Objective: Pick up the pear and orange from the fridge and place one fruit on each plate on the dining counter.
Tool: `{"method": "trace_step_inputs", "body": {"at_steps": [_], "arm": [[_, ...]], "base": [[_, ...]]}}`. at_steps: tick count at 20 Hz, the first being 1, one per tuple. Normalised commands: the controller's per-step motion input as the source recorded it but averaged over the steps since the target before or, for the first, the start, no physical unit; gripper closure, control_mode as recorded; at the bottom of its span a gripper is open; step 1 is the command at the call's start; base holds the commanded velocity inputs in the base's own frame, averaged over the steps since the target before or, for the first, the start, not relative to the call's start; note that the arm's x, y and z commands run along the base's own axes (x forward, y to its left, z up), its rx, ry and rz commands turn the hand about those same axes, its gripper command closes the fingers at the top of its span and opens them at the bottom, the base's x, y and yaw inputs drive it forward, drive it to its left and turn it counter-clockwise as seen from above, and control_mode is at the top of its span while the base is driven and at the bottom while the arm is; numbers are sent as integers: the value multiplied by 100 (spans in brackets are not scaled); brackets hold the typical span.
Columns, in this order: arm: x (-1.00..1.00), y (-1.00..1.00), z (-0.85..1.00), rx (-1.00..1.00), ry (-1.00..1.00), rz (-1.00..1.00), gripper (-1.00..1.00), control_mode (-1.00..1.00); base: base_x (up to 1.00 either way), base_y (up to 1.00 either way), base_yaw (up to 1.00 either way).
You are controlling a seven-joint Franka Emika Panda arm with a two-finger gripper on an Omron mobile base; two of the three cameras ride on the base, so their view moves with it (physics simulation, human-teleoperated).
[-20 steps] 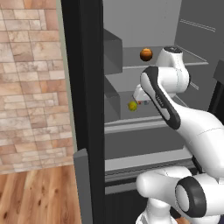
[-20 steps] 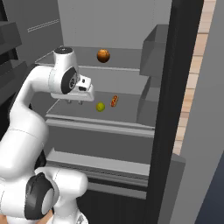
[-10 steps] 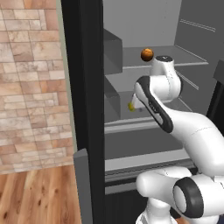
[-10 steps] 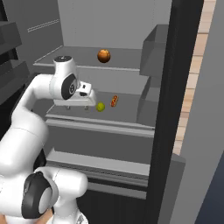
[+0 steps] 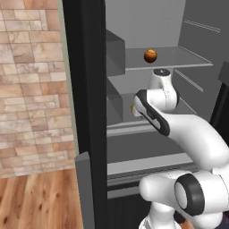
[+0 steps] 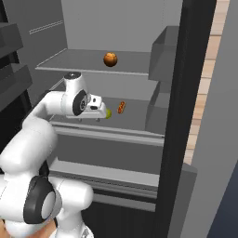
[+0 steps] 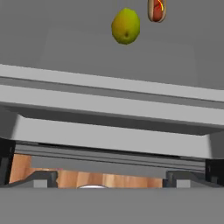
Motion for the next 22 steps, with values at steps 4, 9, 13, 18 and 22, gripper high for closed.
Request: {"method": "trace_step_inputs", "body": {"at_steps": [4, 9, 13, 18, 22], "arm": [[71, -18, -10, 8, 0, 0, -100, -100], [68, -6, -8, 7, 0, 0, -100, -100], [42, 0, -5, 0, 0, 0, -100, -100], [39, 0, -16, 0, 0, 0, -100, -100], [30, 0, -23, 0, 0, 0, -100, -100]], "base": [[0, 0, 0], [0, 0, 0], [0, 0, 0], [0, 0, 0], [0, 0, 0]]}}
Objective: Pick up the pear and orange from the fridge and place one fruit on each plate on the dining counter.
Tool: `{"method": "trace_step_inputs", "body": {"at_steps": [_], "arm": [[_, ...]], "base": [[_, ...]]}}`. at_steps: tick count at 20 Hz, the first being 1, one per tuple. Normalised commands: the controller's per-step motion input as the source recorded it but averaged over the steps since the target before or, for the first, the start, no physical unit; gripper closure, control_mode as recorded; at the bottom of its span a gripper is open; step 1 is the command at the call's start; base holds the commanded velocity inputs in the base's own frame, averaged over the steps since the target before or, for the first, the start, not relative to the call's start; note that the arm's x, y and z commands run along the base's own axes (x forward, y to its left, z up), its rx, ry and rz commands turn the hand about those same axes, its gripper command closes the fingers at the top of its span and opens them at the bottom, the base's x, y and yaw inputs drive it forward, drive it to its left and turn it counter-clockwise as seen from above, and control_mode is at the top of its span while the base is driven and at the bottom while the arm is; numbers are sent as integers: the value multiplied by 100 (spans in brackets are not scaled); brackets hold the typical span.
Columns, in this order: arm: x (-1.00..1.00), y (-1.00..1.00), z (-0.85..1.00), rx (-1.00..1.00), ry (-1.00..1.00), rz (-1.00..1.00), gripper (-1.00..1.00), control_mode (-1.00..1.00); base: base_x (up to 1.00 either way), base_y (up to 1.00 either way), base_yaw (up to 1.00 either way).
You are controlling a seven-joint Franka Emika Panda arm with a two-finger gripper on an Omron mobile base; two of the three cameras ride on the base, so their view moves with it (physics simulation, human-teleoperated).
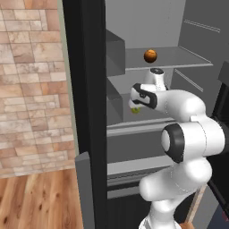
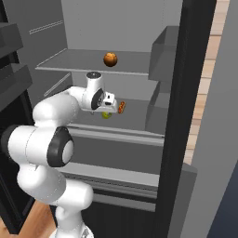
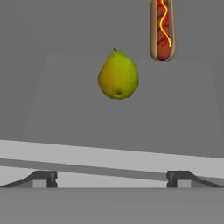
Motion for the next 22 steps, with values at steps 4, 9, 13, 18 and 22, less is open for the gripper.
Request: {"method": "trace_step_inputs", "body": {"at_steps": [4, 9, 13, 18, 22], "arm": [[31, 0, -21, 0, 1, 0, -100, -100], [30, 0, -20, 0, 1, 0, -100, -100], [31, 1, -17, 0, 1, 0, -100, -100], [26, 0, -19, 0, 3, 0, -100, -100], [21, 0, -18, 0, 2, 0, -100, -100]], "base": [[0, 0, 0], [0, 0, 0], [0, 0, 0], [0, 0, 0], [0, 0, 0]]}}
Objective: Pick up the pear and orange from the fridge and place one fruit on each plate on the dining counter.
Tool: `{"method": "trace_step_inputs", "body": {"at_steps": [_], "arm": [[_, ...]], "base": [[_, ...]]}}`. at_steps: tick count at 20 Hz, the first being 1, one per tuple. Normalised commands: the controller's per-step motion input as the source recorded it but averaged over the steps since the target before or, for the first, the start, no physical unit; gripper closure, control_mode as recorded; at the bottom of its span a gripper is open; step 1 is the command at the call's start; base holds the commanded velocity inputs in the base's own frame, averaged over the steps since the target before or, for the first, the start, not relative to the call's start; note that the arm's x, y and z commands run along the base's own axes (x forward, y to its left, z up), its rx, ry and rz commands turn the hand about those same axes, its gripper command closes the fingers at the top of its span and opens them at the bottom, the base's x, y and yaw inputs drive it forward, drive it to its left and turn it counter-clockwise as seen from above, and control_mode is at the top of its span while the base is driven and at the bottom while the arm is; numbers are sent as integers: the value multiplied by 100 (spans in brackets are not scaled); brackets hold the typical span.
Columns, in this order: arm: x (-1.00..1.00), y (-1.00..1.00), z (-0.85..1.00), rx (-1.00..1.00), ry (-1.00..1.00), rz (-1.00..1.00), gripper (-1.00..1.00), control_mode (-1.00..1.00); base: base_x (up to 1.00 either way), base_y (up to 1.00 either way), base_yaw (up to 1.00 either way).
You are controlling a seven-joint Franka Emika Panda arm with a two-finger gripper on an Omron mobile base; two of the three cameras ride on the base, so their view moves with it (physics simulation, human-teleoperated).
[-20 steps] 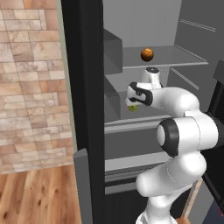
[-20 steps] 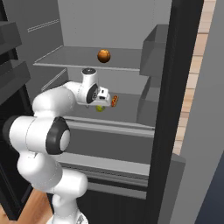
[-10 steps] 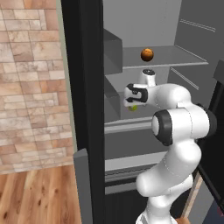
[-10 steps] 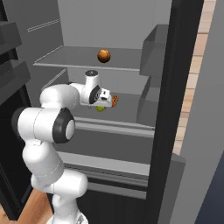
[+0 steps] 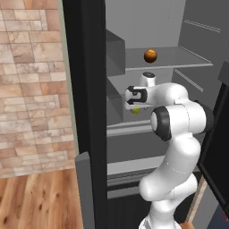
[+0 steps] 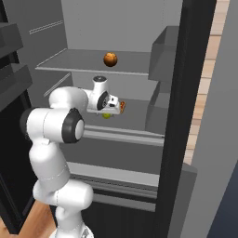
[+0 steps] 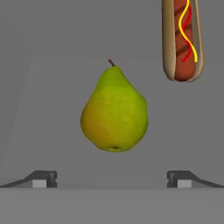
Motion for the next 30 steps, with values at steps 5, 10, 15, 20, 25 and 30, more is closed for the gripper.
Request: {"method": "trace_step_inputs", "body": {"at_steps": [5, 10, 15, 20, 25, 30], "arm": [[25, 0, -23, 0, 1, 0, -100, -100], [31, 0, -12, 0, 1, 0, -100, -100], [38, 0, -7, 0, 0, 0, -100, -100], [16, 0, -14, 0, 0, 0, -100, -100], [0, 2, -24, 0, 0, 0, 100, -100], [-18, 10, -12, 0, -6, 2, 100, -100]], "base": [[0, 0, 0], [0, 0, 0], [0, 0, 0], [0, 0, 0], [0, 0, 0], [0, 0, 0]]}}
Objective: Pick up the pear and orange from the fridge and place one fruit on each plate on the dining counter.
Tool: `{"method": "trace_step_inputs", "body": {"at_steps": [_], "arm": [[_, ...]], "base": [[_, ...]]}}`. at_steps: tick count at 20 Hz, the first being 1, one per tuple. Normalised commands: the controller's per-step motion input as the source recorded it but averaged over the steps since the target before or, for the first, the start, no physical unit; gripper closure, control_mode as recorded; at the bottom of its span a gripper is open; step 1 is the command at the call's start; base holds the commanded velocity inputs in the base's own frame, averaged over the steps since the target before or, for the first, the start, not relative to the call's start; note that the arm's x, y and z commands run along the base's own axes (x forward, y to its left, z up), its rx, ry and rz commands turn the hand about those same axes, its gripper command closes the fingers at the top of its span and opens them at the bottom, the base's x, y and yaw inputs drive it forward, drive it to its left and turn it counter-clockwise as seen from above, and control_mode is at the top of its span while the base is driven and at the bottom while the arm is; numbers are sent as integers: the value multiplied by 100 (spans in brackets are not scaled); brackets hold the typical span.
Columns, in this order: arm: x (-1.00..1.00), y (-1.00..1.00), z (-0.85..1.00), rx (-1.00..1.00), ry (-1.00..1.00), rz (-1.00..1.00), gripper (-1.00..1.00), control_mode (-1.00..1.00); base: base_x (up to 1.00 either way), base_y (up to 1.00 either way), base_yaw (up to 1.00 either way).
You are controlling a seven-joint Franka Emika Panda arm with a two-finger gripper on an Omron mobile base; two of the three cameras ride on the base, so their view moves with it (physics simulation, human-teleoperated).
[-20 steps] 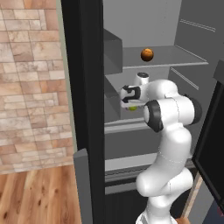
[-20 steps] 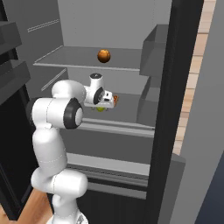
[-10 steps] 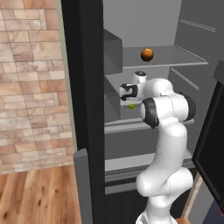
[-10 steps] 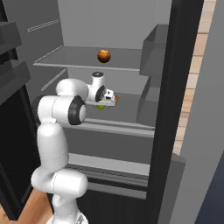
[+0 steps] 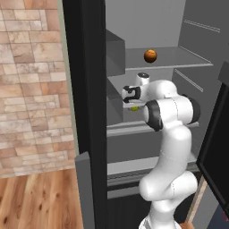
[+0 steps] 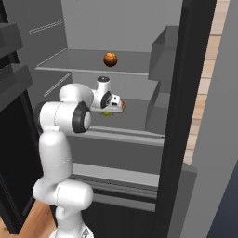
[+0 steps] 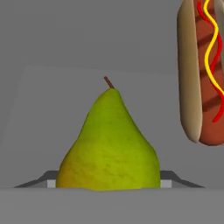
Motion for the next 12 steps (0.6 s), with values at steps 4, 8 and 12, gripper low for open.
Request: {"method": "trace_step_inputs", "body": {"at_steps": [4, 8, 12], "arm": [[-82, 5, 7, 0, -12, 1, 100, -100], [-100, 1, 44, 0, -11, 0, 100, -100], [-100, 0, 65, 0, -8, 0, 100, -100]], "base": [[0, 0, 0], [0, 0, 0], [0, 0, 0]]}}
